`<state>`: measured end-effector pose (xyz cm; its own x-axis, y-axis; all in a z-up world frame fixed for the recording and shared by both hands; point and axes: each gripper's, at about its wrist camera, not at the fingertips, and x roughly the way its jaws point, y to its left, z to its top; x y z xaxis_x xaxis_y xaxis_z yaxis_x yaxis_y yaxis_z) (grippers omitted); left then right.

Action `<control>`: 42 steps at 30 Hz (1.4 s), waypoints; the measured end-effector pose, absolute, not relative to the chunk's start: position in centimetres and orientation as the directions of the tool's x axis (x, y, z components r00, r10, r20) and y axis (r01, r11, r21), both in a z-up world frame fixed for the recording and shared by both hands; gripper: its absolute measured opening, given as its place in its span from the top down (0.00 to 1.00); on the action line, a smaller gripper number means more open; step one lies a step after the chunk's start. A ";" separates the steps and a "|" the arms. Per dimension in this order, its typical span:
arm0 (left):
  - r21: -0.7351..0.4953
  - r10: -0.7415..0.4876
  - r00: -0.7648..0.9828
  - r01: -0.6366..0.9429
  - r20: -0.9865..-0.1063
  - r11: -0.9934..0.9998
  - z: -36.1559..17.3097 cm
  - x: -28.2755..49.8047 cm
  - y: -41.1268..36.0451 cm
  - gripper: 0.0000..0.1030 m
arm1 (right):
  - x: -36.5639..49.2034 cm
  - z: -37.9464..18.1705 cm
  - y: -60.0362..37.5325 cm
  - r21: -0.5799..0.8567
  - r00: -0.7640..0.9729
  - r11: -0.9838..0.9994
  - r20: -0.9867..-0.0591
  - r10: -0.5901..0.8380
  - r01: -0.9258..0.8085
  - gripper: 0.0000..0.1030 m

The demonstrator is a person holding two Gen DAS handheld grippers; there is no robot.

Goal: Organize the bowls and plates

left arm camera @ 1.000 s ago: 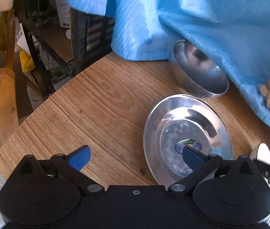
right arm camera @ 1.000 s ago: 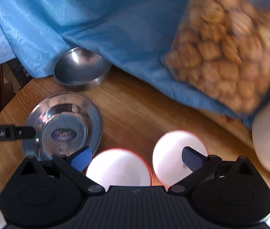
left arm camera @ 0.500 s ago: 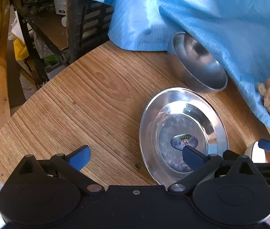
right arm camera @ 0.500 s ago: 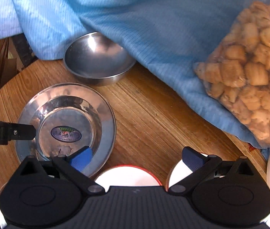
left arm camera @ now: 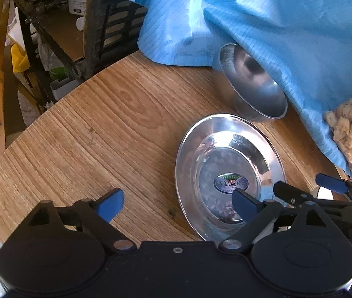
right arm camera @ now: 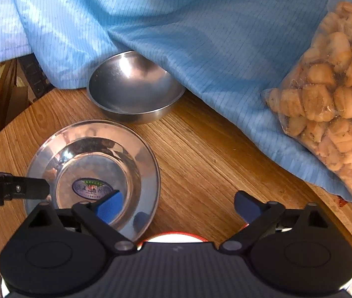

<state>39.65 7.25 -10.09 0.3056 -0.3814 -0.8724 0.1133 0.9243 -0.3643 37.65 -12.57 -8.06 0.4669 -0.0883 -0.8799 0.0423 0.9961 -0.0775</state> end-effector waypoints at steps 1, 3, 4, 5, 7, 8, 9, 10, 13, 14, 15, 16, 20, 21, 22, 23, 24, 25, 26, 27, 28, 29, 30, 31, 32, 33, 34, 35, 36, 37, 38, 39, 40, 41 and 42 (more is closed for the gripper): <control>-0.366 -0.385 0.303 0.119 -0.872 0.923 -10.0 39.7 7.2 0.14 | 37.6 -8.1 -12.7 -0.063 0.470 0.997 -0.879 -0.079 0.050 0.12; -0.379 -0.401 0.295 0.131 -0.867 0.916 -9.9 39.6 7.2 0.17 | 37.4 -8.2 -12.9 -0.034 0.475 0.997 -0.878 -0.064 0.070 0.19; -0.383 -0.406 0.291 0.137 -0.866 0.914 -9.9 39.6 7.1 0.22 | 37.3 -8.2 -13.1 -0.022 0.477 0.997 -0.877 -0.056 0.077 0.20; -0.384 -0.410 0.285 0.145 -0.866 0.912 -9.9 39.5 7.0 0.27 | 37.3 -8.3 -13.2 -0.010 0.477 0.996 -0.878 -0.048 0.084 0.23; -0.390 -0.419 0.275 0.153 -0.866 0.908 -9.9 39.5 6.9 0.33 | 37.1 -8.4 -13.5 0.023 0.472 0.995 -0.881 -0.025 0.095 0.29; -0.394 -0.423 0.272 0.155 -0.864 0.906 -9.9 39.5 6.9 0.38 | 37.1 -8.5 -13.7 0.048 0.469 0.994 -0.883 -0.006 0.102 0.34; -0.400 -0.429 0.267 0.158 -0.863 0.903 -10.0 39.5 6.9 0.41 | 37.1 -8.6 -13.9 0.075 0.466 0.991 -0.885 0.016 0.110 0.38; -0.401 -0.430 0.267 0.158 -0.863 0.902 -9.9 39.5 6.9 0.51 | 37.1 -8.8 -14.3 0.120 0.462 0.985 -0.885 0.051 0.121 0.39; -0.401 -0.424 0.284 0.137 -0.860 0.906 -10.1 39.6 7.1 0.65 | 37.0 -9.0 -15.2 0.229 0.474 0.961 -0.871 0.132 0.154 0.54; -0.400 -0.420 0.291 0.128 -0.859 0.907 -10.1 39.7 7.3 0.74 | 37.1 -9.1 -15.3 0.240 0.474 0.958 -0.869 0.140 0.159 0.60; -0.400 -0.418 0.294 0.121 -0.860 0.908 -10.2 39.8 7.5 0.76 | 37.2 -9.1 -15.3 0.245 0.475 0.956 -0.868 0.143 0.160 0.67; -0.410 -0.426 0.295 0.118 -0.855 0.905 -10.2 40.0 7.7 0.80 | 37.4 -9.2 -15.3 0.252 0.475 0.955 -0.867 0.149 0.160 0.70; -0.411 -0.425 0.311 0.112 -0.850 0.905 -9.9 40.1 7.9 0.85 | 37.8 -9.4 -15.7 0.298 0.485 0.939 -0.855 0.184 0.170 0.80; -0.408 -0.418 0.314 0.100 -0.852 0.907 -9.9 40.1 8.0 0.85 | 37.9 -9.4 -15.8 0.311 0.493 0.934 -0.849 0.192 0.173 0.83; -0.411 -0.417 0.318 0.089 -0.851 0.907 -9.9 40.1 8.2 0.85 | 38.0 -9.5 -15.9 0.325 0.500 0.929 -0.843 0.200 0.176 0.84; -0.418 -0.419 0.326 0.075 -0.848 0.905 -9.8 40.1 8.5 0.85 | 38.2 -9.5 -16.1 0.343 0.506 0.922 -0.836 0.211 0.181 0.85; -0.422 -0.418 0.334 0.064 -0.845 0.904 -9.6 40.1 8.8 0.85 | 38.2 -9.4 -16.2 0.360 0.513 0.915 -0.829 0.223 0.184 0.87; -0.425 -0.416 0.344 0.054 -0.842 0.904 -9.4 40.1 9.1 0.85 | 38.5 -9.3 -16.2 0.377 0.519 0.908 -0.822 0.236 0.185 0.88; -0.425 -0.412 0.354 0.045 -0.839 0.904 -9.2 40.2 9.3 0.85 | 38.7 -9.2 -16.2 0.388 0.522 0.904 -0.817 0.245 0.182 0.88; -0.425 -0.408 0.362 0.036 -0.838 0.904 -9.0 40.3 9.6 0.85 | 38.9 -9.1 -16.1 0.396 0.523 0.901 -0.814 0.254 0.179 0.88; -0.425 -0.403 0.371 0.027 -0.836 0.905 -8.9 40.4 9.8 0.85 | 39.2 -9.1 -15.9 0.404 0.522 0.898 -0.811 0.263 0.174 0.88; -0.421 -0.396 0.380 0.020 -0.836 0.907 -8.6 40.5 10.1 0.85 | 39.4 -9.0 -15.8 0.411 0.521 0.896 -0.809 0.273 0.168 0.88; -0.417 -0.390 0.386 0.015 -0.836 0.909 -8.4 40.5 10.3 0.85 | 39.5 -9.0 -15.6 0.416 0.521 0.895 -0.806 0.279 0.164 0.88; -0.415 -0.385 0.394 0.010 -0.835 0.910 -8.2 40.5 10.6 0.85 | 39.6 -8.9 -15.4 0.420 0.521 0.894 -0.804 0.286 0.158 0.88; -0.414 -0.381 0.401 0.005 -0.833 0.910 -8.0 40.5 10.9 0.85 | 39.6 -8.8 -15.2 0.425 0.523 0.893 -0.800 0.293 0.151 0.88; -0.411 -0.377 0.407 0.003 -0.832 0.912 -7.7 40.4 11.1 0.85 | 39.5 -8.7 -15.0 0.432 0.526 0.890 -0.796 0.300 0.144 0.88; -0.409 -0.373 0.409 0.001 -0.832 0.913 -7.6 40.3 11.2 0.85 | 39.4 -8.6 -14.9 0.437 0.528 0.888 -0.792 0.307 0.140 0.88; -0.410 -0.373 0.411 -0.002 -0.832 0.912 -7.4 40.1 11.5 0.85 | 39.3 -8.6 -14.8 0.445 0.529 0.885 -0.788 0.314 0.136 0.88; -0.412 -0.374 0.412 -0.005 -0.831 0.911 -7.3 40.0 11.6 0.85 | 39.1 -8.6 -14.7 0.454 0.530 0.881 -0.784 0.324 0.134 0.88; -0.415 -0.375 0.414 -0.008 -0.830 0.910 -7.3 39.8 11.8 0.85 | 39.0 -8.6 -14.8 0.464 0.529 0.876 -0.781 0.332 0.135 0.88; -0.417 -0.376 0.415 -0.009 -0.828 0.909 -7.2 39.5 11.9 0.85 | 38.7 -8.6 -14.8 0.474 0.530 0.870 -0.776 0.341 0.135 0.88; -0.419 -0.377 0.417 -0.009 -0.827 0.908 -7.2 39.2 12.0 0.85 | 38.5 -8.6 -14.9 0.482 0.532 0.865 -0.773 0.347 0.136 0.88; -0.421 -0.380 0.419 -0.007 -0.825 0.907 -7.1 38.9 12.1 0.85 | 38.0 -8.5 -14.9 0.488 0.534 0.862 -0.769 0.351 0.136 0.88; -0.424 -0.383 0.422 -0.004 -0.822 0.906 -7.0 38.6 12.1 0.85 | 37.7 -8.4 -15.0 0.490 0.535 0.862 -0.768 0.353 0.135 0.88; -0.427 -0.387 0.424 0.000 -0.819 0.904 -6.9 38.3 12.1 0.85 | 37.2 -8.3 -15.0 0.489 0.538 0.862 -0.766 0.353 0.131 0.88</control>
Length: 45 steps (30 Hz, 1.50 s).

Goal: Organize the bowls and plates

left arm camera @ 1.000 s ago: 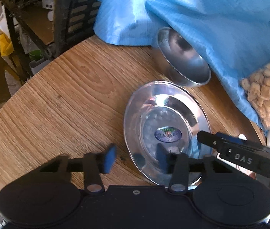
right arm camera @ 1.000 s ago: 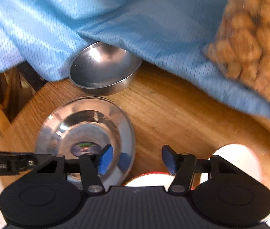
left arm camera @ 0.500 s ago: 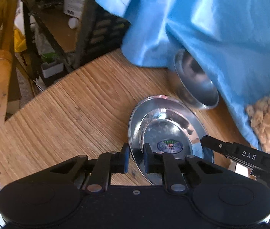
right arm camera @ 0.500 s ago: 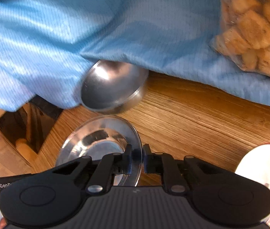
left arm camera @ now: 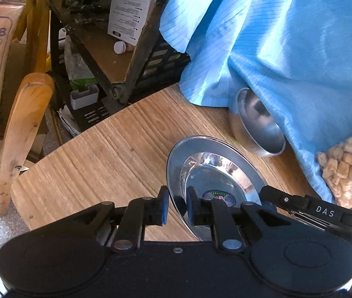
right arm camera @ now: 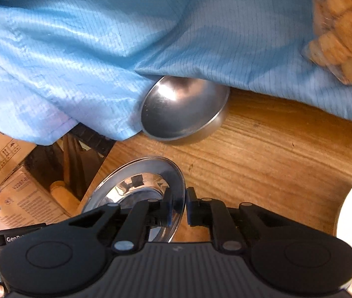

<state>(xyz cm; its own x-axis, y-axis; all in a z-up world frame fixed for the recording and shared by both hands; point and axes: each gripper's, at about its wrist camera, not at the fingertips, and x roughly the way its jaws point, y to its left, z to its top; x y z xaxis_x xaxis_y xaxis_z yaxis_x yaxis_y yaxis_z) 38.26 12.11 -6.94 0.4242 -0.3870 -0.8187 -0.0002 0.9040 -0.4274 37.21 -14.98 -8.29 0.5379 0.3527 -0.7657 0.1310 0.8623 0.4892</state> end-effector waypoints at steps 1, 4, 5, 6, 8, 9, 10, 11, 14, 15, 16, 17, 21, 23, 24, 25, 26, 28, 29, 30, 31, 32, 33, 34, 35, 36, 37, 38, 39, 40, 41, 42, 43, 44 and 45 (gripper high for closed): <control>-0.431 -0.392 0.426 0.005 -0.815 0.902 -6.9 37.9 12.1 0.85 | 36.7 -8.1 -15.0 0.489 0.545 0.863 -0.761 0.352 0.125 0.88; -0.436 -0.405 0.433 0.030 -0.805 0.899 -6.5 36.9 12.0 0.85 | 35.0 -7.3 -15.4 0.495 0.562 0.863 -0.745 0.359 0.104 0.88; -0.439 -0.411 0.433 0.038 -0.802 0.898 -6.4 36.5 12.0 0.85 | 34.6 -7.1 -15.6 0.497 0.566 0.862 -0.741 0.362 0.100 0.88; -0.442 -0.416 0.432 0.045 -0.800 0.896 -6.4 36.2 11.9 0.85 | 34.0 -6.8 -15.8 0.499 0.570 0.861 -0.737 0.364 0.096 0.88; -0.445 -0.425 0.431 0.061 -0.796 0.894 -6.2 35.6 11.7 0.85 | 32.9 -6.2 -16.1 0.496 0.577 0.864 -0.733 0.361 0.089 0.88; -0.445 -0.430 0.433 0.072 -0.792 0.893 -6.1 35.3 11.5 0.85 | 32.3 -5.9 -16.1 0.492 0.579 0.866 -0.732 0.358 0.085 0.88; -0.445 -0.434 0.436 0.082 -0.789 0.892 -6.0 34.9 11.4 0.85 | 31.7 -5.6 -16.2 0.488 0.582 0.869 -0.732 0.355 0.083 0.88; -0.444 -0.437 0.439 0.092 -0.785 0.891 -5.9 34.5 11.2 0.85 | 31.1 -5.3 -16.2 0.483 0.584 0.872 -0.732 0.351 0.081 0.88; -0.441 -0.450 0.443 0.131 -0.775 0.888 -5.5 33.5 10.8 0.85 | 29.2 -4.7 -16.5 0.479 0.589 0.874 -0.730 0.347 0.080 0.88; -0.440 -0.457 0.443 0.147 -0.772 0.886 -5.3 33.2 10.7 0.85 | 28.6 -4.6 -16.6 0.482 0.590 0.873 -0.729 0.347 0.081 0.88; -0.439 -0.462 0.441 0.159 -0.770 0.884 -5.3 32.9 10.6 0.85 | 27.9 -4.5 -16.7 0.486 0.591 0.870 -0.727 0.350 0.083 0.88; -0.438 -0.465 0.437 0.169 -0.770 0.883 -5.2 32.6 10.5 0.85 | 27.2 -4.4 -16.9 0.490 0.591 0.868 -0.726 0.352 0.084 0.88; -0.433 -0.478 0.406 0.203 -0.779 0.878 -5.4 31.5 10.2 0.85 | 24.8 -4.6 -17.2 0.479 0.577 0.875 -0.737 0.353 0.076 0.88; -0.431 -0.480 0.393 0.211 -0.784 0.877 -5.5 31.1 10.1 0.85 | 23.7 -4.8 -17.4 0.487 0.569 0.869 -0.740 0.360 0.084 0.88; -0.428 -0.481 0.389 0.220 -0.786 0.877 -5.5 30.8 10.0 0.85 | 23.2 -5.0 -17.5 0.491 0.565 0.867 -0.741 0.362 0.089 0.88; -0.422 -0.480 0.387 0.228 -0.787 0.877 -5.4 30.6 9.9 0.85 | 22.7 -5.1 -17.4 0.492 0.560 0.865 -0.744 0.364 0.092 0.88; -0.415 -0.478 0.384 0.239 -0.790 0.878 -5.3 30.3 9.8 0.85 | 22.4 -5.1 -17.4 0.494 0.555 0.864 -0.747 0.366 0.096 0.88; -0.397 -0.472 0.380 0.262 -0.795 0.880 -5.1 29.7 9.8 0.85 | 21.8 -5.3 -17.3 0.501 0.551 0.860 -0.747 0.372 0.100 0.88; -0.386 -0.467 0.377 0.274 -0.799 0.881 -5.0 29.4 9.8 0.84 | 21.4 -5.3 -17.2 0.506 0.549 0.857 -0.746 0.377 0.099 0.88; -0.378 -0.464 0.373 0.282 -0.803 0.882 -5.0 29.1 9.9 0.84 | 21.1 -5.3 -17.1 0.510 0.545 0.855 -0.746 0.383 0.098 0.88; -0.371 -0.460 0.369 0.287 -0.808 0.883 -5.0 28.9 9.9 0.84 | 20.8 -5.3 -16.9 0.512 0.542 0.853 -0.746 0.387 0.096 0.88; -0.364 -0.455 0.362 0.293 -0.814 0.884 -5.0 28.7 10.1 0.84 | 20.6 -5.4 -16.8 0.513 0.538 0.854 -0.747 0.390 0.093 0.88; -0.359 -0.451 0.355 0.296 -0.819 0.885 -5.1 28.5 10.1 0.84 | 20.5 -5.4 -16.6 0.511 0.533 0.855 -0.750 0.393 0.089 0.88; -0.354 -0.446 0.349 0.299 -0.824 0.886 -5.2 28.2 10.2 0.84 | 20.3 -5.4 -16.5 0.509 0.529 0.856 -0.752 0.394 0.086 0.88; -0.347 -0.440 0.341 0.301 -0.830 0.888 -5.4 28.0 10.2 0.84 | 20.1 -5.4 -16.4 0.508 0.525 0.857 -0.754 0.395 0.084 0.88; -0.341 -0.435 0.337 0.302 -0.835 0.890 -5.5 27.7 10.2 0.84 | 19.9 -5.4 -16.3 0.508 0.522 0.857 -0.755 0.397 0.083 0.88; -0.333 -0.428 0.335 0.304 -0.839 0.892 -5.6 27.5 10.2 0.84 | 19.8 -5.4 -16.3 0.508 0.519 0.858 -0.757 0.398 0.082 0.88; -0.322 -0.420 0.335 0.309 -0.844 0.895 -5.7 27.3 10.2 0.83 | 19.8 -5.4 -16.2 0.505 0.516 0.859 -0.759 0.398 0.080 0.88; -0.312 -0.412 0.335 0.314 -0.847 0.897 -5.7 27.0 10.1 0.83 | 19.8 -5.4 -16.1 0.499 0.513 0.863 -0.762 0.395 0.079 0.88; -0.305 -0.408 0.335 0.318 -0.850 0.897 -5.8 26.8 10.0 0.83 | 19.7 -5.4 -16.0 0.492 0.509 0.867 -0.767 0.390 0.078 0.88; -0.301 -0.405 0.333 0.322 -0.852 0.898 -5.9 26.7 9.9 0.83 | 19.7 -5.4 -16.0 0.487 0.506 0.870 -0.771 0.386 0.079 0.88; -0.297 -0.402 0.332 0.325 -0.853 0.898 -5.9 26.6 9.8 0.83 | 19.6 -5.4 -16.0 0.483 0.504 0.872 -0.774 0.384 0.079 0.88; -0.292 -0.400 0.332 0.330 -0.854 0.898 -5.9 26.4 9.7 0.82 | 19.5 -5.4 -16.0 0.481 0.501 0.873 -0.776 0.382 0.079 0.88; -0.287 -0.398 0.333 0.337 -0.854 0.897 -5.9 26.3 9.6 0.82 | 19.4 -5.4 -16.0 0.480 0.498 0.874 -0.779 0.381 0.081 0.88; -0.281 -0.396 0.335 0.343 -0.855 0.896 -5.9 26.2 9.5 0.82 | 19.3 -5.4 -16.0 0.478 0.495 0.874 -0.781 0.381 0.082 0.88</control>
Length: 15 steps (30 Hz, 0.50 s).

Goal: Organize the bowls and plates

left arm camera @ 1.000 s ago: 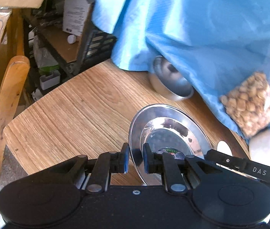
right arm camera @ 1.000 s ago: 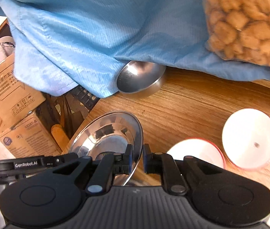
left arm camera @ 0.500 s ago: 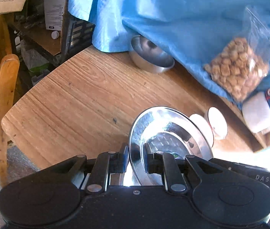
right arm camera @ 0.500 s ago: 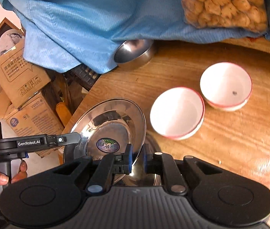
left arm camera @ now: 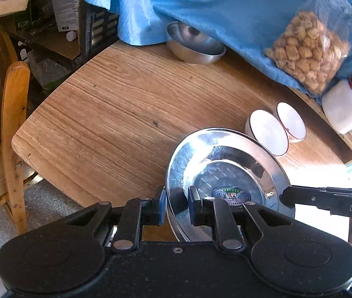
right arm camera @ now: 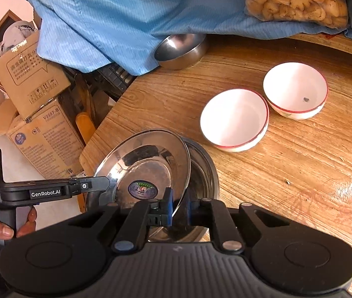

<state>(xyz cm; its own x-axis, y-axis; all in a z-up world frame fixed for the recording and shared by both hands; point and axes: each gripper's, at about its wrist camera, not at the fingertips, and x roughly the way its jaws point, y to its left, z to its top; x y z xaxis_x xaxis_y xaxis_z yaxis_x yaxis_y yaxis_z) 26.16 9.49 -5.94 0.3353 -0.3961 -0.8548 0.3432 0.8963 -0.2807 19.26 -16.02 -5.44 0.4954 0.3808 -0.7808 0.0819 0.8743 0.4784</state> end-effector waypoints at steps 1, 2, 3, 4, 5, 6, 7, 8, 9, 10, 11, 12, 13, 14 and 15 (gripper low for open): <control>-0.276 -0.395 0.336 0.348 -0.855 0.896 -5.9 26.1 9.4 0.82 | 19.1 -5.5 -16.0 0.476 0.491 0.876 -0.784 0.379 0.083 0.88; -0.271 -0.393 0.337 0.354 -0.856 0.895 -5.9 26.0 9.3 0.82 | 19.1 -5.5 -16.0 0.472 0.488 0.878 -0.788 0.376 0.085 0.88; -0.266 -0.391 0.337 0.361 -0.856 0.894 -5.9 25.9 9.2 0.83 | 19.0 -5.6 -16.0 0.469 0.485 0.879 -0.791 0.374 0.087 0.88; -0.261 -0.389 0.338 0.365 -0.857 0.894 -5.9 25.9 9.0 0.83 | 18.9 -5.6 -15.9 0.466 0.482 0.880 -0.793 0.372 0.088 0.88; -0.256 -0.386 0.338 0.369 -0.858 0.893 -6.0 25.8 8.9 0.82 | 18.8 -5.7 -15.9 0.465 0.481 0.881 -0.795 0.370 0.092 0.88; -0.250 -0.383 0.338 0.374 -0.860 0.893 -6.1 25.7 8.8 0.82 | 18.7 -5.7 -15.9 0.464 0.479 0.881 -0.797 0.368 0.095 0.88; -0.246 -0.381 0.339 0.378 -0.860 0.892 -6.1 25.6 8.7 0.82 | 18.6 -5.8 -15.9 0.463 0.478 0.881 -0.798 0.366 0.099 0.88; -0.243 -0.380 0.339 0.383 -0.860 0.891 -6.1 25.5 8.6 0.82 | 18.5 -5.8 -16.0 0.462 0.478 0.881 -0.800 0.363 0.105 0.88; -0.241 -0.380 0.339 0.387 -0.861 0.890 -6.2 25.5 8.5 0.82 | 18.4 -5.8 -16.0 0.461 0.479 0.880 -0.801 0.360 0.110 0.88; -0.239 -0.380 0.337 0.390 -0.861 0.889 -6.2 25.4 8.4 0.82 | 18.3 -5.8 -16.1 0.460 0.480 0.880 -0.802 0.357 0.115 0.88; -0.237 -0.379 0.337 0.393 -0.862 0.888 -6.2 25.3 8.3 0.82 | 18.2 -5.8 -16.1 0.459 0.481 0.881 -0.802 0.353 0.119 0.88; -0.234 -0.379 0.337 0.399 -0.862 0.887 -6.2 25.2 8.2 0.82 | 18.2 -5.8 -16.2 0.458 0.483 0.881 -0.803 0.350 0.123 0.88; -0.230 -0.378 0.337 0.403 -0.862 0.886 -6.3 25.2 8.1 0.81 | 18.1 -5.8 -16.2 0.457 0.484 0.880 -0.803 0.348 0.126 0.88; -0.226 -0.375 0.337 0.407 -0.864 0.885 -6.3 25.1 7.9 0.81 | 18.1 -5.8 -16.2 0.456 0.485 0.881 -0.804 0.345 0.130 0.88; -0.221 -0.373 0.336 0.413 -0.865 0.884 -6.3 25.1 7.7 0.81 | 18.0 -5.8 -16.3 0.453 0.485 0.881 -0.805 0.341 0.133 0.88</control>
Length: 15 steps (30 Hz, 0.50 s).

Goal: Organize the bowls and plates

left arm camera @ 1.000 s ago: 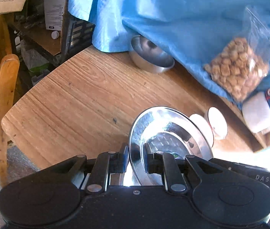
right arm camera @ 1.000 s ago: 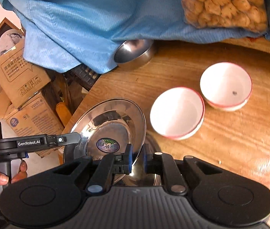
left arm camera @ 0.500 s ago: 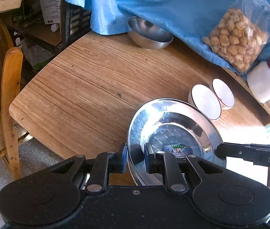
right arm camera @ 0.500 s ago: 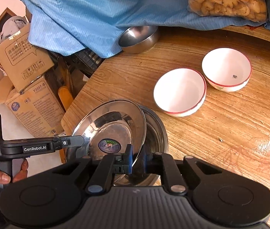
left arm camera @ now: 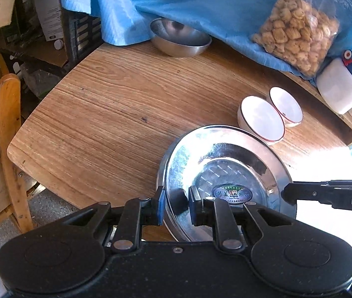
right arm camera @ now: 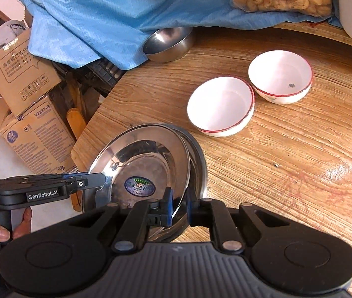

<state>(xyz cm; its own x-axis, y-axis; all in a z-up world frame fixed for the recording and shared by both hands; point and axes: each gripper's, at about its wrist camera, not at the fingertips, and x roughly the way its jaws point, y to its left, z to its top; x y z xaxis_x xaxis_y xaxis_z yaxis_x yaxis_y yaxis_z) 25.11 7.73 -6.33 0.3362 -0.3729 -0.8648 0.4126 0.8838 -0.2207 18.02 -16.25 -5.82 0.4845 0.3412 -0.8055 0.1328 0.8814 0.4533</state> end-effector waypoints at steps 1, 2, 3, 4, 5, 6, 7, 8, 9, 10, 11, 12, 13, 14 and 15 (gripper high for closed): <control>-0.215 -0.369 0.336 0.416 -0.867 0.884 -6.4 25.1 7.6 0.81 | 18.0 -5.9 -16.2 0.450 0.483 0.883 -0.808 0.337 0.135 0.88; -0.209 -0.364 0.336 0.418 -0.868 0.884 -6.5 25.1 7.4 0.81 | 18.0 -5.9 -16.2 0.444 0.482 0.885 -0.811 0.331 0.138 0.88; -0.205 -0.361 0.338 0.418 -0.869 0.885 -6.5 25.0 7.3 0.81 | 18.0 -5.9 -16.1 0.438 0.480 0.888 -0.815 0.325 0.141 0.88; -0.202 -0.359 0.340 0.418 -0.869 0.886 -6.5 25.0 7.2 0.81 | 17.9 -6.0 -16.0 0.433 0.479 0.890 -0.817 0.321 0.141 0.87; -0.200 -0.357 0.343 0.417 -0.869 0.886 -6.5 25.0 7.1 0.81 | 17.9 -6.0 -16.0 0.429 0.479 0.892 -0.819 0.317 0.142 0.87; -0.198 -0.355 0.345 0.416 -0.869 0.888 -6.6 25.0 7.1 0.81 | 17.9 -5.9 -15.9 0.426 0.479 0.893 -0.819 0.315 0.143 0.87; -0.195 -0.354 0.347 0.416 -0.869 0.888 -6.6 25.0 7.0 0.81 | 18.0 -6.0 -15.9 0.424 0.480 0.894 -0.820 0.312 0.143 0.87; -0.193 -0.352 0.348 0.416 -0.869 0.889 -6.6 25.0 7.0 0.81 | 18.0 -6.0 -15.9 0.420 0.480 0.896 -0.821 0.309 0.143 0.87; -0.190 -0.348 0.347 0.416 -0.871 0.889 -6.6 25.0 6.9 0.81 | 18.1 -6.0 -15.8 0.417 0.478 0.898 -0.823 0.306 0.143 0.87; -0.185 -0.344 0.347 0.418 -0.872 0.890 -6.6 25.0 6.9 0.80 | 18.1 -6.1 -15.8 0.413 0.476 0.900 -0.825 0.304 0.141 0.87; -0.178 -0.338 0.347 0.419 -0.875 0.890 -6.7 25.0 6.8 0.80 | 18.2 -6.1 -15.7 0.408 0.473 0.902 -0.828 0.302 0.138 0.87; -0.170 -0.331 0.346 0.422 -0.878 0.890 -6.7 25.0 6.7 0.79 | 18.3 -6.1 -15.6 0.403 0.469 0.905 -0.831 0.300 0.135 0.87; -0.163 -0.326 0.345 0.425 -0.880 0.890 -6.8 25.1 6.6 0.79 | 18.3 -6.1 -15.5 0.400 0.467 0.907 -0.833 0.298 0.133 0.87; -0.159 -0.322 0.344 0.426 -0.882 0.890 -6.8 25.1 6.6 0.79 | 18.4 -6.2 -15.4 0.397 0.464 0.908 -0.835 0.298 0.132 0.87; -0.156 -0.321 0.345 0.429 -0.882 0.890 -6.9 25.1 6.6 0.79 | 18.4 -6.2 -15.4 0.395 0.460 0.909 -0.837 0.297 0.131 0.87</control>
